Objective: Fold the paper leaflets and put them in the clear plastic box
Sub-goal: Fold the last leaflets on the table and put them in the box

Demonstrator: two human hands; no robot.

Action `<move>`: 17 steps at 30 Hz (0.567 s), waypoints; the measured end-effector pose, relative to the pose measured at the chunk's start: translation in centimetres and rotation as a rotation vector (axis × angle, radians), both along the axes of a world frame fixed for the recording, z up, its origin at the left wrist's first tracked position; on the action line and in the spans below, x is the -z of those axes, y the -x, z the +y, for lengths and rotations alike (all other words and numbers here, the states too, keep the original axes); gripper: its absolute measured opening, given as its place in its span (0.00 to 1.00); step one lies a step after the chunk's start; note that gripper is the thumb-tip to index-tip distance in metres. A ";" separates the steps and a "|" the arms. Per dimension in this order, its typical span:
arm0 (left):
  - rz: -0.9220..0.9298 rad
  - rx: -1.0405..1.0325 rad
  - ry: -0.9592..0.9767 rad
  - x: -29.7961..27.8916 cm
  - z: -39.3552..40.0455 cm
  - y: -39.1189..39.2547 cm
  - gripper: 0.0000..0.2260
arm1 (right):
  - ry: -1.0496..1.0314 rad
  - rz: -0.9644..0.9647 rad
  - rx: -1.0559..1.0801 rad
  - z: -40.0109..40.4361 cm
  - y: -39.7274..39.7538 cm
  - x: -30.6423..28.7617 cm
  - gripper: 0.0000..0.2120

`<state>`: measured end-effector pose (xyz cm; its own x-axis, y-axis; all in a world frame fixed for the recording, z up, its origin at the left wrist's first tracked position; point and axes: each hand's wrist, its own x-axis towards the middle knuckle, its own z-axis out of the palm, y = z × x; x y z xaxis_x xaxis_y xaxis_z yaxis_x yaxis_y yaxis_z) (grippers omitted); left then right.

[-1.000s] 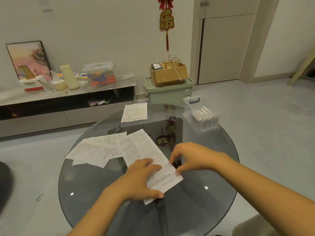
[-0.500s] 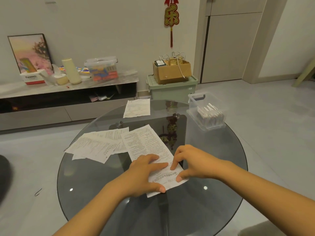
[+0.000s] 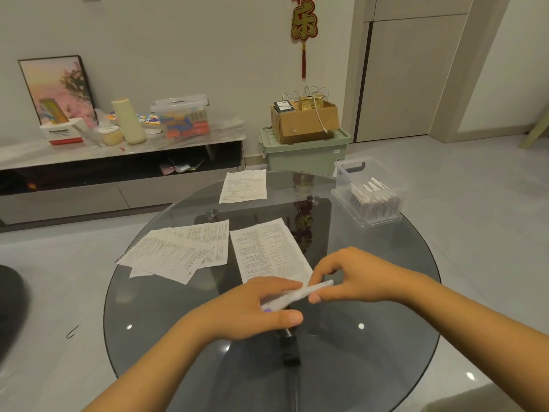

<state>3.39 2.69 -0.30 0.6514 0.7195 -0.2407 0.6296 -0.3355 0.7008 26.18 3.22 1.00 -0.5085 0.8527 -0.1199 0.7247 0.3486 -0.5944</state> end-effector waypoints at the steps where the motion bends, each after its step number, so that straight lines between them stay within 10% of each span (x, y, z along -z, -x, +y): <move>1: -0.045 0.016 0.034 -0.5 -0.3 -0.1 0.17 | 0.014 0.023 0.003 0.1 0.0 -0.2 0.10; 17: -0.435 -0.507 0.400 -1.7 0.9 -0.5 0.09 | 0.199 0.385 0.353 1.6 -0.5 -0.9 0.32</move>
<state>3.88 3.59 1.39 0.3615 0.8671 -0.3426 0.2793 0.2499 0.9271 26.64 4.81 1.94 -0.2352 0.9590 -0.1585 0.4950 -0.0221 -0.8686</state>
